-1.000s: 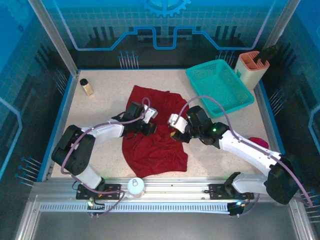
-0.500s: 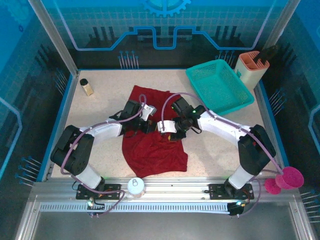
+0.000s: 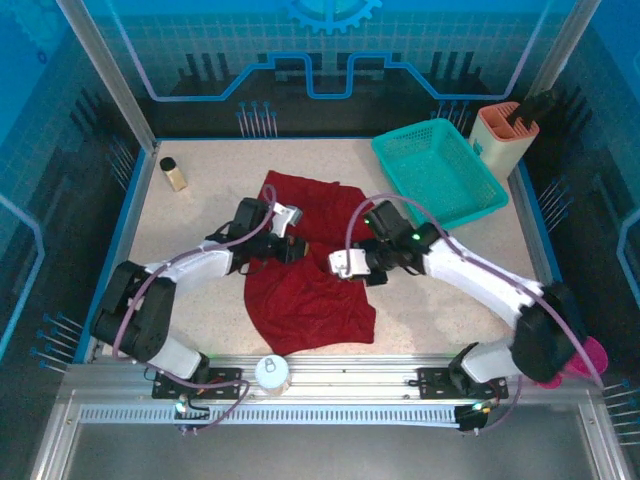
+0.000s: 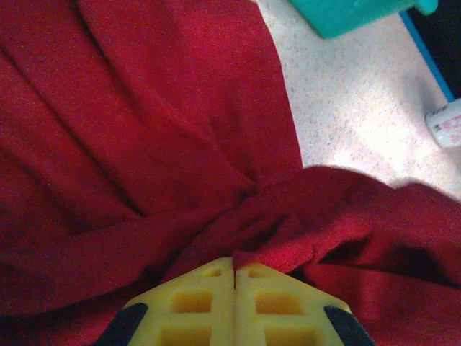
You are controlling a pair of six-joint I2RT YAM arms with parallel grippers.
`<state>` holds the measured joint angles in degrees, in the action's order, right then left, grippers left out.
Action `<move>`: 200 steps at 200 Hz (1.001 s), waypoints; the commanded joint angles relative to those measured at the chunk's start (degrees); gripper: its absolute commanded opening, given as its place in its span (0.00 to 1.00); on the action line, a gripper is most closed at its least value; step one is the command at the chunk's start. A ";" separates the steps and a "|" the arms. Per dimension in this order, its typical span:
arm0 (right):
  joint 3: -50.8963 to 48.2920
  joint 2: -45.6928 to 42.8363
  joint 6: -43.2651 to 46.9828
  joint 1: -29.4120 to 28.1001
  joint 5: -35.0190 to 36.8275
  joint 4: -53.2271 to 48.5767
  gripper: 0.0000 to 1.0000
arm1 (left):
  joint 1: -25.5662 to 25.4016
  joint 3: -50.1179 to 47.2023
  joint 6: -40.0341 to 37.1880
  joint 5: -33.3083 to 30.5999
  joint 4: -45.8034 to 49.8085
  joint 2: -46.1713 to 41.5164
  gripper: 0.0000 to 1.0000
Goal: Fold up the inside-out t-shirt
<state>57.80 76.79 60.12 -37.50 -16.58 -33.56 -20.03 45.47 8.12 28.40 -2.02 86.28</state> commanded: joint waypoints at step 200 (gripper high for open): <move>-16.48 15.60 -21.00 -35.16 2.03 69.94 0.49 | 11.34 -4.70 6.11 5.92 7.03 -11.54 0.22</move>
<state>43.35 90.50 53.52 -70.94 -15.55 18.96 -11.40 41.82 10.87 32.42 6.04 78.56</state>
